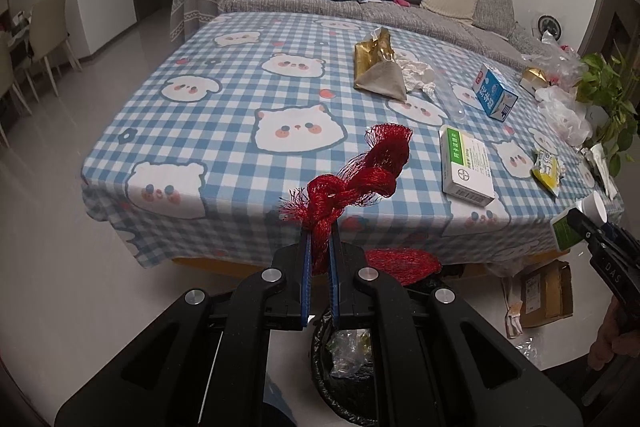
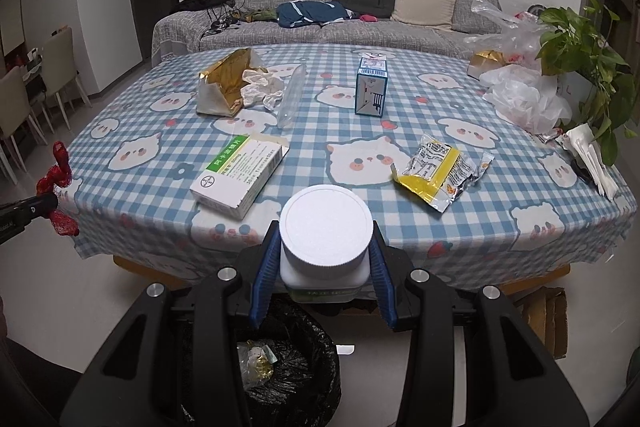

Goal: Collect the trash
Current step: 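Carry the red net and pill bottle with both tools over the trash bin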

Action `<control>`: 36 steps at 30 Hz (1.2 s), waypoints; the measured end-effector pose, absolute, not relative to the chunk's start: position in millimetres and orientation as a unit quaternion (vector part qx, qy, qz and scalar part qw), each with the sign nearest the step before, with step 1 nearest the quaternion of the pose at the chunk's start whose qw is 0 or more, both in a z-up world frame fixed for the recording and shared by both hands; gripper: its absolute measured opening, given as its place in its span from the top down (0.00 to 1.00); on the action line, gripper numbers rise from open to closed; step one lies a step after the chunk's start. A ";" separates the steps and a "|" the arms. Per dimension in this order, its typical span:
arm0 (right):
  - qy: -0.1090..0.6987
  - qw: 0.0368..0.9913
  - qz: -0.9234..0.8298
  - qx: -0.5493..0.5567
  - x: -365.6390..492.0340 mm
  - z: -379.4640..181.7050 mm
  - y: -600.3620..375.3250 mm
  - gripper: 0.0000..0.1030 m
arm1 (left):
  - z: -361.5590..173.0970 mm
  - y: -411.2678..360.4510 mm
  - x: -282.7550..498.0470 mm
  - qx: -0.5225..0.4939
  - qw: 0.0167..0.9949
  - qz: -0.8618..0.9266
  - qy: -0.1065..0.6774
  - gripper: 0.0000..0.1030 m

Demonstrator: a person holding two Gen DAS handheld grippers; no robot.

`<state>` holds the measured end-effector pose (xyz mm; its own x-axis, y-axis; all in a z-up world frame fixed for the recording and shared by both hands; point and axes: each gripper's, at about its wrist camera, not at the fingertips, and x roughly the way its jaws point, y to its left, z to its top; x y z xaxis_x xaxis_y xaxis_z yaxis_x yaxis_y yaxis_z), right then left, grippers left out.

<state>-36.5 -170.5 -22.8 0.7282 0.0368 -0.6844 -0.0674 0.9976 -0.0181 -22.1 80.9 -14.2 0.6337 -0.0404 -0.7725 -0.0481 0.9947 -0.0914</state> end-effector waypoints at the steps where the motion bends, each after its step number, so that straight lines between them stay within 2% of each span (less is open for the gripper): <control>1: 0.368 0.929 0.029 -0.021 -39.3 -23.2 -169.5 0.61 | -16.4 80.3 -25.3 -0.052 0.902 0.001 0.429 0.94; 17: 0.387 0.920 0.057 -0.027 -76.6 -53.0 -137.4 0.61 | -56.8 90.3 -68.3 -0.065 0.894 -0.003 0.443 0.94; 36: 0.443 0.893 0.074 -0.032 -86.5 -132.0 -113.4 0.61 | -135.0 89.3 -90.8 -0.066 0.877 0.002 0.476 0.94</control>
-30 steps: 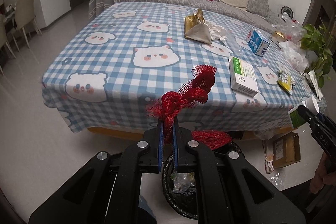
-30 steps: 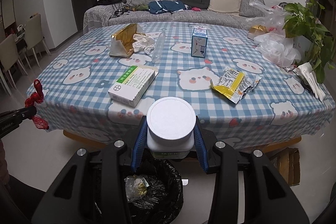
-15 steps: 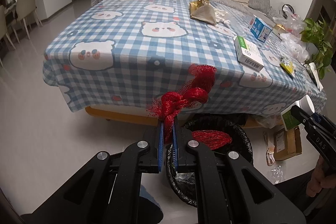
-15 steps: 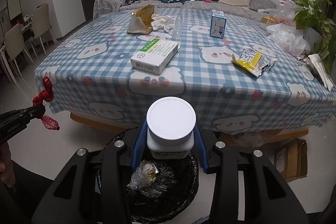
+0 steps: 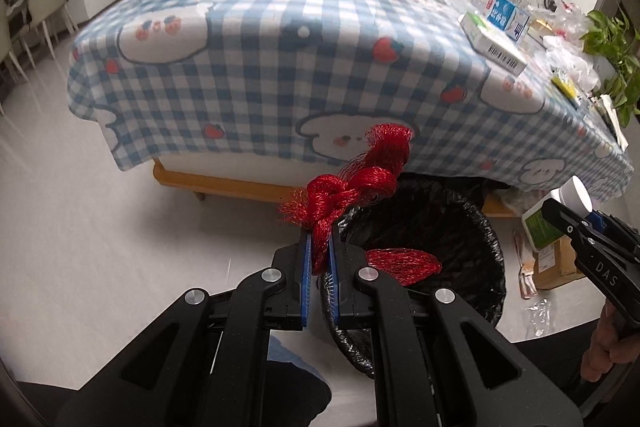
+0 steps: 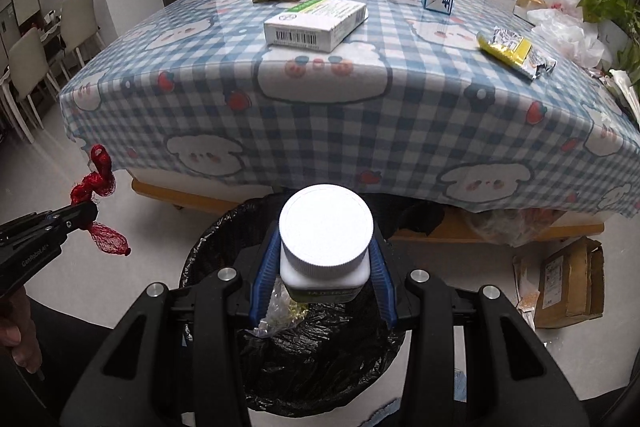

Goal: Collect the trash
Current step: 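Carry the red net and pill bottle with both tools over the trash bin, then open right tool to drop pill bottle while left tool releases red net into bin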

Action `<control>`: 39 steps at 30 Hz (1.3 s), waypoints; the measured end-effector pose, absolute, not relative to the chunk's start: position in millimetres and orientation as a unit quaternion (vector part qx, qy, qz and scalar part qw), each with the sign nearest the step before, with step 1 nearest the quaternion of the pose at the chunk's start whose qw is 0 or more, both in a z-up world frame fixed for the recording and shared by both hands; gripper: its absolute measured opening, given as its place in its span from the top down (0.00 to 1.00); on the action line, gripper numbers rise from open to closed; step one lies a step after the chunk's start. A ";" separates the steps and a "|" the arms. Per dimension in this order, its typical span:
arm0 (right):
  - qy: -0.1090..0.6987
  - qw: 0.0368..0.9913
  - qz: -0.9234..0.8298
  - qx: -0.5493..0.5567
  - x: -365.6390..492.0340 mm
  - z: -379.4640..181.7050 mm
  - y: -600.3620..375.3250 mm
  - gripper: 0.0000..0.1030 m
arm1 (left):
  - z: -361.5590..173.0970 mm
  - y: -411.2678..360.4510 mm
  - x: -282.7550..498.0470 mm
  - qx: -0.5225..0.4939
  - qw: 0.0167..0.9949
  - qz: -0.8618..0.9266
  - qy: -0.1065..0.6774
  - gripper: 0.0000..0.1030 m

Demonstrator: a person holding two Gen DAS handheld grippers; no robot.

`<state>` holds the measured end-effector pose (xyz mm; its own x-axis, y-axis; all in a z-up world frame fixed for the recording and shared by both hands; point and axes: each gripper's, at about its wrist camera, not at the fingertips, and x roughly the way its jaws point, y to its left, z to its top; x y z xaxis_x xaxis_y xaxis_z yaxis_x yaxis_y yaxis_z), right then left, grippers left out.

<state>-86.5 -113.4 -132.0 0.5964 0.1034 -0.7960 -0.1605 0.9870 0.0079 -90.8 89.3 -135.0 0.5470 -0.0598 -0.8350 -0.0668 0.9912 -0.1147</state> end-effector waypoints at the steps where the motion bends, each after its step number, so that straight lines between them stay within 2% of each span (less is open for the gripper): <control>1: 0.444 0.892 0.075 -0.032 -86.9 -135.1 -112.3 0.61 | -139.8 89.7 -90.2 -0.067 0.875 0.004 0.479 0.94; 17: 0.479 0.872 0.086 -0.039 -71.3 -190.1 -94.2 0.61 | -188.8 79.8 -80.2 -0.056 0.867 0.011 0.495 0.94; 26: 0.480 0.871 0.087 -0.052 -65.9 -198.8 -89.8 0.61 | -199.0 65.1 -76.0 -0.053 0.864 0.004 0.501 0.94; 28: 0.476 0.874 0.086 -0.050 -66.1 -197.5 -92.3 0.51 | -200.5 60.5 -76.1 -0.055 0.863 0.003 0.502 0.94; 39: 0.460 0.885 0.057 -0.038 -65.9 -190.1 -126.2 0.22 | -204.5 20.9 -66.7 -0.038 0.862 -0.021 0.505 0.94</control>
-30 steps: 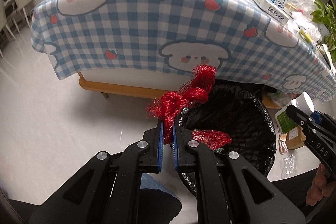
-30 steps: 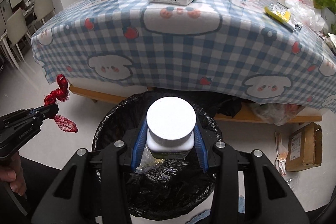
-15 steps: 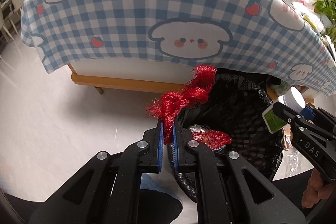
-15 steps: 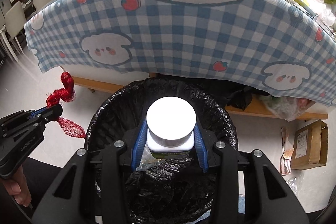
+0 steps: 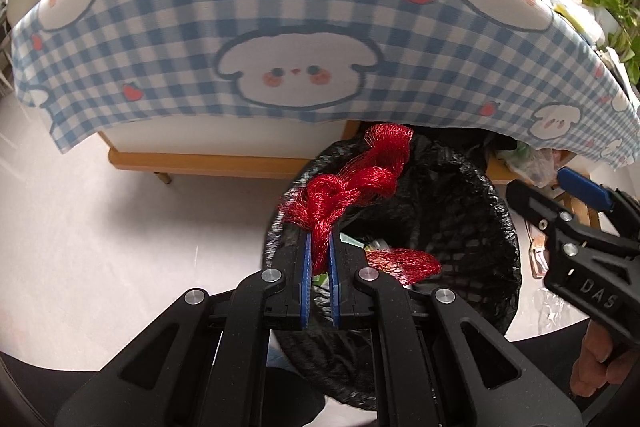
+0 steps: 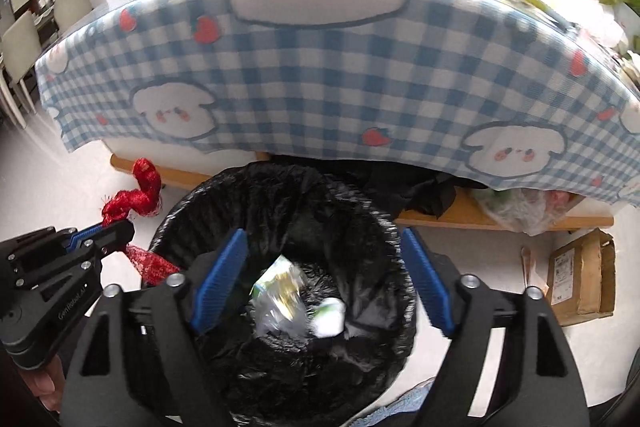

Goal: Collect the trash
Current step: 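Open right tool to drop pill bottle while left tool releases red net into bin, then raise both tools away from the bin back over the table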

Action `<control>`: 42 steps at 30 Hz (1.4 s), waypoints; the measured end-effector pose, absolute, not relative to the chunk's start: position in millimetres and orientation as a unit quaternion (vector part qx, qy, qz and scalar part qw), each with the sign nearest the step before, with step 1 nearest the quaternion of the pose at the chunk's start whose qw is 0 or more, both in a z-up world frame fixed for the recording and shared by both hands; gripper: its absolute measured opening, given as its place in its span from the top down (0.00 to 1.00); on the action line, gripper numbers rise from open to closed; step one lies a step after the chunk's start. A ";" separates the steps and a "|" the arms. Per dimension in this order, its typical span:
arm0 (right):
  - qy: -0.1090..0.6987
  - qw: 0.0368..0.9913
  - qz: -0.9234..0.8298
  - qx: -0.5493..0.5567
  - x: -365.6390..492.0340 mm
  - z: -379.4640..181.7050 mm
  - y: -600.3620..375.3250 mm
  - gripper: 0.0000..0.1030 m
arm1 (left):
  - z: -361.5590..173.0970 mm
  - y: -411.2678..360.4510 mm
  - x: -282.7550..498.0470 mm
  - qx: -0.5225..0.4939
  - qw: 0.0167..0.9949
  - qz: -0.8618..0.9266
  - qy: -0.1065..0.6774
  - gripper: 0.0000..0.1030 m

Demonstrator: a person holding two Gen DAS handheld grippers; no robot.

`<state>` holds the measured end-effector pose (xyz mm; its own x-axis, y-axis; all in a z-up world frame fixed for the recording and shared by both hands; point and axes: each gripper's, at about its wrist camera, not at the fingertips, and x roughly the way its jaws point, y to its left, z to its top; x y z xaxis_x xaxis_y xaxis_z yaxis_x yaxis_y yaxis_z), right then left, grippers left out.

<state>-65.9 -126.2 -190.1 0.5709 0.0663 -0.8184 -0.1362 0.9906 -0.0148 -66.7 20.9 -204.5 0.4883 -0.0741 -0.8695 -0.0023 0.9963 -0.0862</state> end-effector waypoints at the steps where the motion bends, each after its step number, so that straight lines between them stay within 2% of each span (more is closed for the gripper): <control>1: 0.460 0.886 0.053 -0.035 -65.3 -189.9 -131.5 0.19 | -205.7 17.2 -65.3 -0.036 0.861 -0.023 0.507 0.94; 5: 0.458 0.888 0.036 -0.027 -63.6 -190.4 -151.2 0.10 | -210.2 1.3 -59.6 -0.029 0.859 -0.032 0.511 0.94; 10: 0.464 0.886 0.014 -0.016 -60.7 -194.6 -175.5 0.08 | -211.2 -14.0 -54.6 -0.024 0.859 -0.043 0.509 0.94; 23: 0.467 0.884 -0.017 -0.004 -57.4 -196.8 -218.3 0.08 | -213.2 -54.1 -41.0 -0.011 0.852 -0.072 0.518 0.93; 27: 0.466 0.884 -0.022 0.003 -57.2 -195.2 -230.5 0.08 | -213.8 -61.1 -41.5 -0.007 0.851 -0.077 0.519 0.88; 32: 0.462 0.886 -0.023 0.011 -56.2 -189.7 -236.2 0.08 | -213.6 -64.1 -43.3 -0.001 0.851 -0.077 0.520 0.87; 35: 0.460 0.887 -0.022 0.009 -56.7 -187.1 -235.6 0.08 | -213.6 -64.5 -44.2 0.000 0.851 -0.074 0.520 0.81; 40: 0.461 0.887 -0.022 0.010 -59.0 -185.7 -235.5 0.08 | -208.8 -60.2 -47.5 -0.005 0.852 -0.069 0.519 0.57; 42: 0.460 0.887 -0.023 0.009 -59.9 -184.3 -235.3 0.07 | -207.1 -59.1 -48.4 -0.009 0.852 -0.070 0.518 0.55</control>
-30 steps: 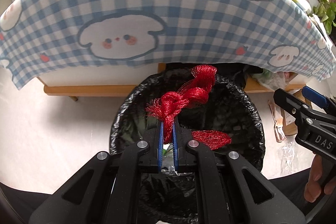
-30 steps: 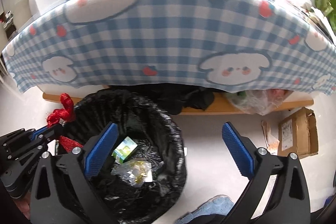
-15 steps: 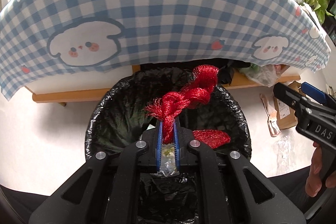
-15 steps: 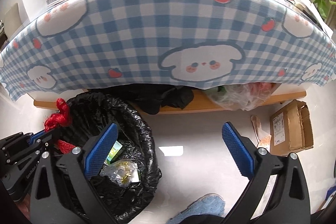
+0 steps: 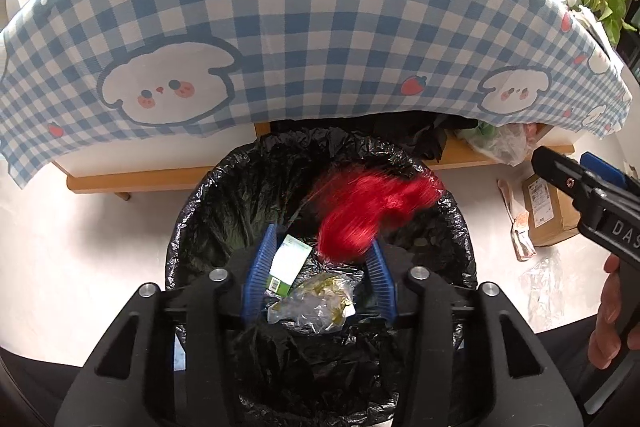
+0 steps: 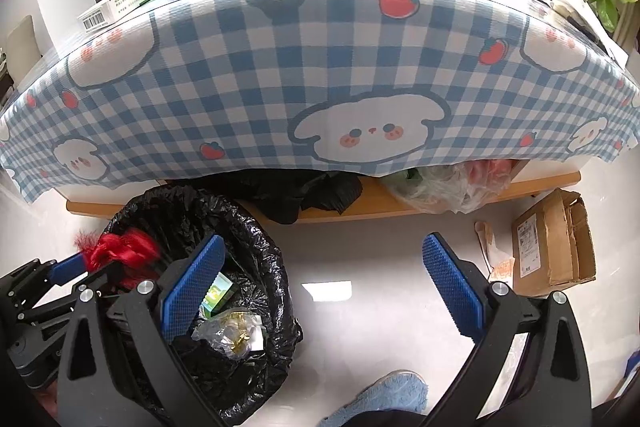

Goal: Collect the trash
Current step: 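Raise both tools away from the bin back over the table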

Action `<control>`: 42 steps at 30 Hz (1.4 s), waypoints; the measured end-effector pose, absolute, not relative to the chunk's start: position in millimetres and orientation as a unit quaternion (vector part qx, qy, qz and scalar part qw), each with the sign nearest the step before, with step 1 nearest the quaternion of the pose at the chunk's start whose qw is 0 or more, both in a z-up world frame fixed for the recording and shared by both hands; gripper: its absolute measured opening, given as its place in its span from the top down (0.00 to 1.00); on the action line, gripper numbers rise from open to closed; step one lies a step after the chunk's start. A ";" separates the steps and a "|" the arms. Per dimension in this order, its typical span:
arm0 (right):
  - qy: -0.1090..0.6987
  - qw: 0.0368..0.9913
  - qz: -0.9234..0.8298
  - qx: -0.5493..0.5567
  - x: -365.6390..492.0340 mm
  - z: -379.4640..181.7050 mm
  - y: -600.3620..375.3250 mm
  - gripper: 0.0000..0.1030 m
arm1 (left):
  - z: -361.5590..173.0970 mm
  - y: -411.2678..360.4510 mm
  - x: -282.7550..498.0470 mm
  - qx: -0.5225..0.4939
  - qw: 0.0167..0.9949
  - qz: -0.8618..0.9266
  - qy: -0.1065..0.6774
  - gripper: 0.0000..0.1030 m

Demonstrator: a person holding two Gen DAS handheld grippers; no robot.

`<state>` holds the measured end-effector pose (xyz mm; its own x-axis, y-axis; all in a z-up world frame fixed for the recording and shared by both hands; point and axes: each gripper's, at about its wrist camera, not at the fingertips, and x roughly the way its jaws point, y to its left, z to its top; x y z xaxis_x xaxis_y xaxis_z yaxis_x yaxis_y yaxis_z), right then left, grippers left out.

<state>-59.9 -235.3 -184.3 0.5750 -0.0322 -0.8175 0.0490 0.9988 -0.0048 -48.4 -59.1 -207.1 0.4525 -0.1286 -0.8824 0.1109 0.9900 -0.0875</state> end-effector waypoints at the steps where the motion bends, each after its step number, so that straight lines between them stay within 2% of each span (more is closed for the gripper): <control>1: 0.461 0.887 -0.022 0.010 -60.1 -183.9 -235.3 0.07 | -205.9 -58.9 -49.0 -0.008 0.852 -0.070 0.518 0.51; 5: 0.458 0.889 -0.020 0.008 -61.9 -181.3 -234.0 0.07 | -197.7 -54.5 -51.4 -0.015 0.856 -0.068 0.512 0.41; 10: 0.451 0.892 -0.019 0.008 -65.2 -171.8 -232.5 0.07 | -181.0 -46.6 -54.1 -0.027 0.865 -0.056 0.498 0.19; 15: 0.440 0.898 -0.016 0.005 -69.1 -157.4 -229.7 0.07 | -163.9 -38.4 -57.3 -0.040 0.874 -0.045 0.483 0.08; 18: 0.431 0.902 -0.014 -0.001 -72.1 -147.3 -227.4 0.07 | -158.3 -37.6 -58.5 -0.035 0.877 -0.038 0.479 0.06; 42: 0.376 0.926 -0.024 0.000 -71.3 -76.2 -221.7 0.07 | -83.3 -29.1 -50.6 -0.042 0.895 -0.042 0.442 0.06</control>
